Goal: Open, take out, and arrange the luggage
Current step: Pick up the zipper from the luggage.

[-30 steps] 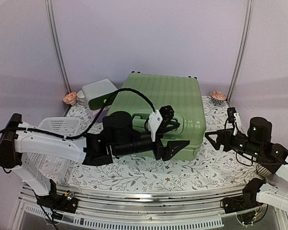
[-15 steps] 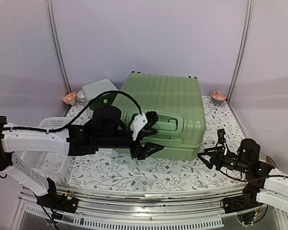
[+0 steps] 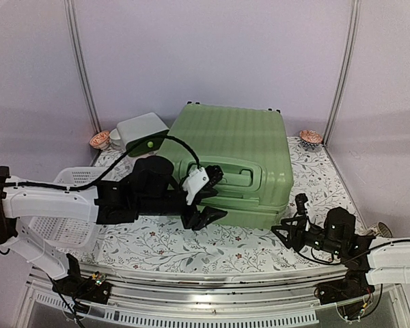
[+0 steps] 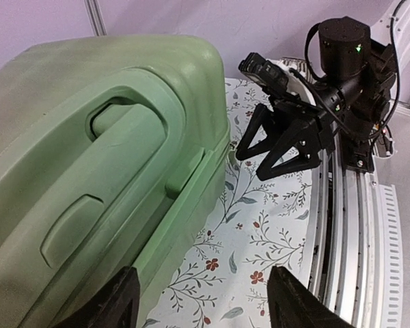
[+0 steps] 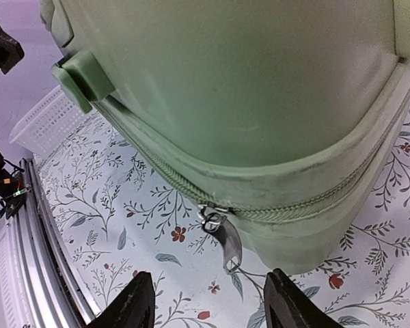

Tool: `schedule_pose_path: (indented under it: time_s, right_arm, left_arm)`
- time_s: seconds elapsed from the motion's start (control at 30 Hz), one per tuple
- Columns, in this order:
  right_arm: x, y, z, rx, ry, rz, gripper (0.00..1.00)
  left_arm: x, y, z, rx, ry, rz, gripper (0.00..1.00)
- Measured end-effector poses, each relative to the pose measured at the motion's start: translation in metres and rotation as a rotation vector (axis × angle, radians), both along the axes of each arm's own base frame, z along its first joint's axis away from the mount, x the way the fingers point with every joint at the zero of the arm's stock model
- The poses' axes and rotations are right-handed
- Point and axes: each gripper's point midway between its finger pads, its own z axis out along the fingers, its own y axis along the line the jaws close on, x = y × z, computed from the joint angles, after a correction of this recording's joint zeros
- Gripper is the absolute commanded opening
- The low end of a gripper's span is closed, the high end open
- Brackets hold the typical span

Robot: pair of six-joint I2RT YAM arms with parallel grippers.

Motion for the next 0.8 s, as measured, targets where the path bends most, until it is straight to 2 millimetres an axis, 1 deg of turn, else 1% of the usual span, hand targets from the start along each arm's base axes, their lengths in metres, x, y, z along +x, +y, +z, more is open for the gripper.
schedule_pose_path:
  time_s: [0.1, 0.27, 0.37, 0.47, 0.57, 0.7, 0.73, 0.8]
  right_arm:
    - [0.003, 0.0, -0.002, -0.009, -0.019, -0.027, 0.49]
    - [0.013, -0.001, 0.004, 0.0, -0.063, -0.081, 0.47]
    - [0.017, 0.0, -0.001, -0.021, -0.068, -0.095, 0.44]
    - [0.017, 0.0, -0.008, -0.046, -0.059, -0.098, 0.35]
    - [0.019, -0.001, -0.012, -0.059, -0.053, -0.109, 0.29]
    - [0.02, 0.0, -0.012, -0.054, -0.055, -0.116, 0.21]
    - [0.02, 0.0, -0.011, -0.052, -0.058, -0.115, 0.2]
    - [0.021, 0.001, -0.009, -0.046, -0.064, -0.117, 0.12]
  left_arm:
    - [0.001, 0.0, -0.003, 0.007, 0.0, 0.005, 0.66]
    - [0.004, 0.001, -0.006, 0.016, -0.004, 0.018, 0.66]
    - [0.007, 0.002, -0.006, 0.02, -0.01, 0.03, 0.66]
    - [0.009, 0.002, -0.009, 0.028, -0.012, 0.033, 0.66]
    - [0.01, 0.004, -0.015, 0.05, -0.01, 0.038, 0.66]
    - [0.012, 0.005, -0.02, 0.069, -0.01, 0.043, 0.66]
    - [0.012, 0.006, -0.021, 0.074, -0.012, 0.045, 0.67]
    - [0.013, 0.007, -0.023, 0.085, -0.015, 0.05, 0.67]
